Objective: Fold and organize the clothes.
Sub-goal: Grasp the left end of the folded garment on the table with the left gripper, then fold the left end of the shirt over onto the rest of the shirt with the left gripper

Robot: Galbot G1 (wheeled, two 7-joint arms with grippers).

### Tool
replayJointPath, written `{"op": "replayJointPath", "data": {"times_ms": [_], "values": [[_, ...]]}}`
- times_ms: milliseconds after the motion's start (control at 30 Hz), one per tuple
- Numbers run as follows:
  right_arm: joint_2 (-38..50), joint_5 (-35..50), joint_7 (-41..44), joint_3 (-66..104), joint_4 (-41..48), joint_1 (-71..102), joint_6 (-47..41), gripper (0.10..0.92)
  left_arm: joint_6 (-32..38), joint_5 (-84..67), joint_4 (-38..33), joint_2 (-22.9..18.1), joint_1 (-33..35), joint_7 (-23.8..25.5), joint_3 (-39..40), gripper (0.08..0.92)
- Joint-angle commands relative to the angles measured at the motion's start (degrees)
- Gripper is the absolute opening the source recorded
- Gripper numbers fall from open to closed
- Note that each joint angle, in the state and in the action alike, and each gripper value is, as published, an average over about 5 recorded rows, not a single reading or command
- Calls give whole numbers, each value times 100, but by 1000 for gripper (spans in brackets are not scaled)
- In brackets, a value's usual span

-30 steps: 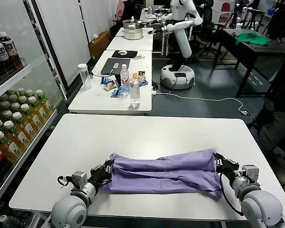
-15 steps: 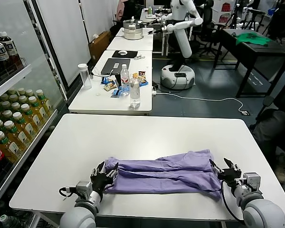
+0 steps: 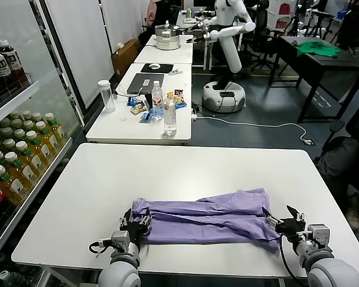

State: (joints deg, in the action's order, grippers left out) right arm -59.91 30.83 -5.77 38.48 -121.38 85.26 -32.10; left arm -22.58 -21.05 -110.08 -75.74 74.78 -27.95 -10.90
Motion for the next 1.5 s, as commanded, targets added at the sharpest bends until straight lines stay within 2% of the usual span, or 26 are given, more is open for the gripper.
{"op": "replayJointPath", "data": {"times_ms": [33,267,467,700,833,967,1167,1333,1500], "values": [[-6,-14,2,28,-29,65,3,823,28,151,284,-298,79,-142,39,540],[-10,2,-2,71,-73,95,5,823,29,-234,277,40,-27,-29,-298,332],[-1,39,-8,133,-123,132,10,823,32,-884,-13,861,-115,173,-1181,167],[-13,41,-15,138,-160,123,11,823,15,-1904,-213,1978,-144,362,-2448,134],[-42,35,-22,133,-181,120,8,823,2,-2681,-450,2222,-95,442,-2959,134],[-77,17,-28,133,-197,138,7,823,60,-3949,-1050,2060,-2,545,-3026,134],[-113,-24,-28,141,-224,193,9,823,37,-5218,-1788,1244,-49,615,-2260,134],[-143,-64,-26,143,-223,209,15,823,69,-5493,-1807,594,-319,700,-1372,134],[-140,-101,-27,165,-236,227,19,823,121,-5364,-1539,178,-660,694,-552,134]]}}
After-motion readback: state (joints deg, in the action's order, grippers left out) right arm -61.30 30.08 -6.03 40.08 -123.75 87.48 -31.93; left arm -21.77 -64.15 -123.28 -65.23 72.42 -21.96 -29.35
